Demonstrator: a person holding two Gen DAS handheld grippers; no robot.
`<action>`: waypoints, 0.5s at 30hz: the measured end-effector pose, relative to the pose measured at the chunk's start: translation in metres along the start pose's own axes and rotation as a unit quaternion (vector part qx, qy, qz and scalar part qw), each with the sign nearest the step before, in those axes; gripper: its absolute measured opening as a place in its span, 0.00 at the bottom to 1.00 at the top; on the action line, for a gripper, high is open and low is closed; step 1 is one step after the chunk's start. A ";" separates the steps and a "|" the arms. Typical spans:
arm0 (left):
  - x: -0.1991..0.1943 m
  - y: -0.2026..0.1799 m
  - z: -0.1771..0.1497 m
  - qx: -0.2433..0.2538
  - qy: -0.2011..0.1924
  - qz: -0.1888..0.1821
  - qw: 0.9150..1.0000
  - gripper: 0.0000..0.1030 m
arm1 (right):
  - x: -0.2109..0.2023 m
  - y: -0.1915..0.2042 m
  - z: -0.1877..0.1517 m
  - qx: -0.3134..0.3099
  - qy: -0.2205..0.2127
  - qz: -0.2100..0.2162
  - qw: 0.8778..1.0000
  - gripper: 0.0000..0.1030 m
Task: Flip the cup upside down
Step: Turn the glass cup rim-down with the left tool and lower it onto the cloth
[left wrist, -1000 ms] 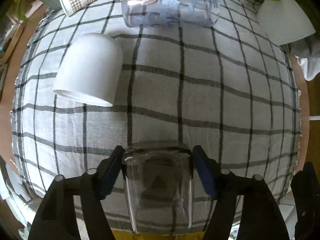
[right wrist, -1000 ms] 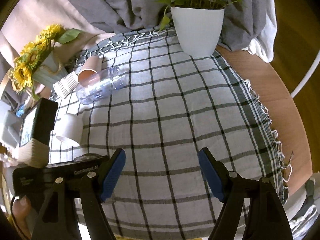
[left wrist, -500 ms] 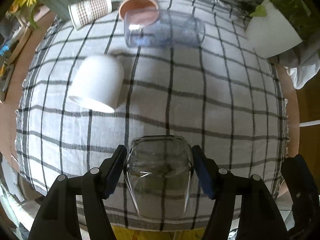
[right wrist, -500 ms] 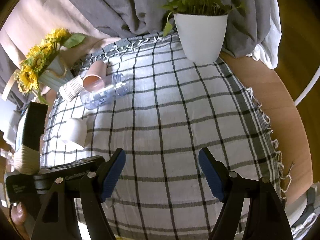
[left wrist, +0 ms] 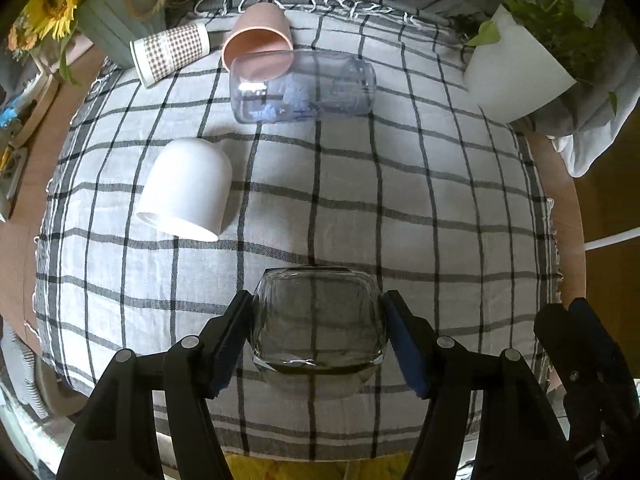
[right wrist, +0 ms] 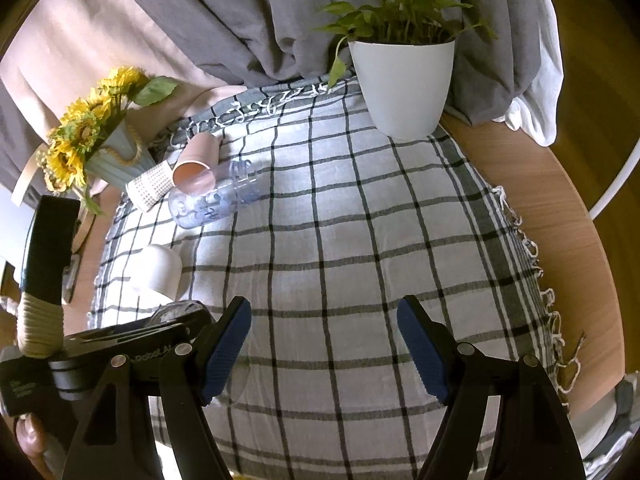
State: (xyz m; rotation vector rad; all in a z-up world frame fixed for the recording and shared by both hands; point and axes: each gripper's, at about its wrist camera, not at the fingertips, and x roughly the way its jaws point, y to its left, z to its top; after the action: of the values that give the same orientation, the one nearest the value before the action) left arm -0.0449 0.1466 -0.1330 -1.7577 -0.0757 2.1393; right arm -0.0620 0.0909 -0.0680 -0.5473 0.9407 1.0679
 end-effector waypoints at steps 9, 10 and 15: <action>-0.007 -0.001 -0.003 0.006 -0.018 -0.006 1.000 0.63 | -0.005 0.003 -0.002 -0.008 -0.007 -0.003 1.000 0.73; -0.007 -0.001 -0.003 0.007 -0.022 -0.006 1.000 0.63 | -0.005 0.004 -0.003 -0.009 -0.008 -0.002 1.000 0.73; -0.006 -0.002 -0.002 0.014 -0.029 0.000 0.999 0.63 | -0.005 0.004 -0.005 -0.009 -0.005 -0.004 1.000 0.73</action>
State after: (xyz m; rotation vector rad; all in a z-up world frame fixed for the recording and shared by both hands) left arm -0.0412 0.1464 -0.1277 -1.6810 -0.0608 2.1795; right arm -0.0688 0.0863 -0.0665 -0.5603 0.9196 1.0724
